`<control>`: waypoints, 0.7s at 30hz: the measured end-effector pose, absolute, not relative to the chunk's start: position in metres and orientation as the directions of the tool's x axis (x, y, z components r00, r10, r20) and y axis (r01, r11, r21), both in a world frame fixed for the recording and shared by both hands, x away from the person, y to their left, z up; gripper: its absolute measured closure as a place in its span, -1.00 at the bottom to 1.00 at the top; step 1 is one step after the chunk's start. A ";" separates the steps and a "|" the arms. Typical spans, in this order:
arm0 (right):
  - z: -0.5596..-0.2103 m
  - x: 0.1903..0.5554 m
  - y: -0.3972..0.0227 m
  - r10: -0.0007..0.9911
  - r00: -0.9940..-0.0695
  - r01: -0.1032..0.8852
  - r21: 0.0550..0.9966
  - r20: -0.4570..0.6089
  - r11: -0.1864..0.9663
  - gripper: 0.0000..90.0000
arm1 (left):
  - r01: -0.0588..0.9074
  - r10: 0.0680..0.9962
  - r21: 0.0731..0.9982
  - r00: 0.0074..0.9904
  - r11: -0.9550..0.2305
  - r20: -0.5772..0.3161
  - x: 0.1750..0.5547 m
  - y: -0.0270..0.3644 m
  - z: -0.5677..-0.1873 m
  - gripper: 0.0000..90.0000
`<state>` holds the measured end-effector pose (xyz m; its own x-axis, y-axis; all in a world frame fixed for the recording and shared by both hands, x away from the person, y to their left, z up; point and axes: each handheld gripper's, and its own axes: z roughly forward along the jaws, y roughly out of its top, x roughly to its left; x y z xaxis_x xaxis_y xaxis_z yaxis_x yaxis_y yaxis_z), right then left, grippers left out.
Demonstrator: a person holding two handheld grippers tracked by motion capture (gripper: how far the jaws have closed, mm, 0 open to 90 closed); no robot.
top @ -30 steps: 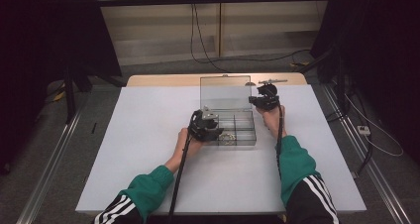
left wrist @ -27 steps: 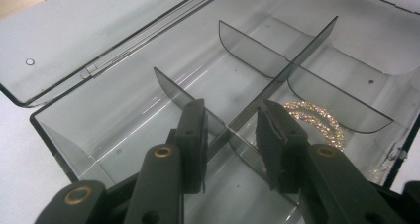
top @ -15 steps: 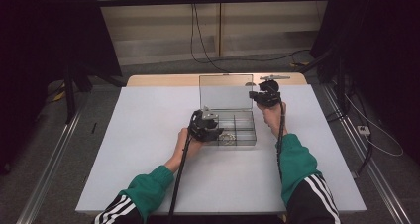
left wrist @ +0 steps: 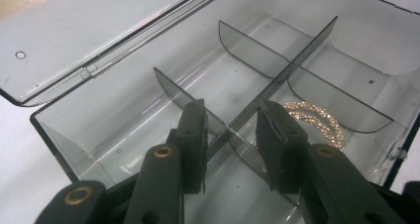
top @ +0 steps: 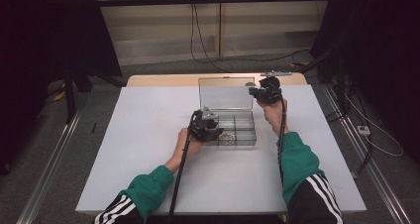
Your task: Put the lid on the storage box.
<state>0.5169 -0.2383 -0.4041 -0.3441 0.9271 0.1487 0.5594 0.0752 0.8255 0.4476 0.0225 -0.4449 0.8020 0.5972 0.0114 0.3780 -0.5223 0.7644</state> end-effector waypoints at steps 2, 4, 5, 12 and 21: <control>-0.402 0.516 -0.238 0.926 -0.346 0.557 0.827 0.150 0.074 1.00 | 0.378 0.596 0.764 0.803 -0.523 0.011 0.448 0.023 -0.445 0.44; -0.400 0.515 -0.238 0.925 -0.348 0.554 0.830 0.152 0.072 1.00 | 0.378 0.597 0.764 0.802 -0.523 0.012 0.448 0.023 -0.445 0.44; -0.399 0.514 -0.238 0.924 -0.349 0.553 0.830 0.154 0.071 1.00 | 0.378 0.597 0.764 0.802 -0.522 0.011 0.448 0.023 -0.445 0.44; -0.395 0.512 -0.238 0.921 -0.357 0.546 0.835 0.152 0.074 1.00 | 0.378 0.596 0.764 0.803 -0.522 0.011 0.448 0.023 -0.445 0.44; -0.392 0.509 -0.239 0.917 -0.365 0.540 0.839 0.160 0.068 1.00 | 0.405 0.599 0.766 0.800 -0.499 -0.033 0.451 0.025 -0.444 0.45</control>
<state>0.5091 -0.2394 -0.3925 -0.3651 0.9171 0.1603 0.5399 0.0683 0.8390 0.4507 0.0252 -0.4439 0.8003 0.5987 -0.0331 0.4050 -0.4991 0.7660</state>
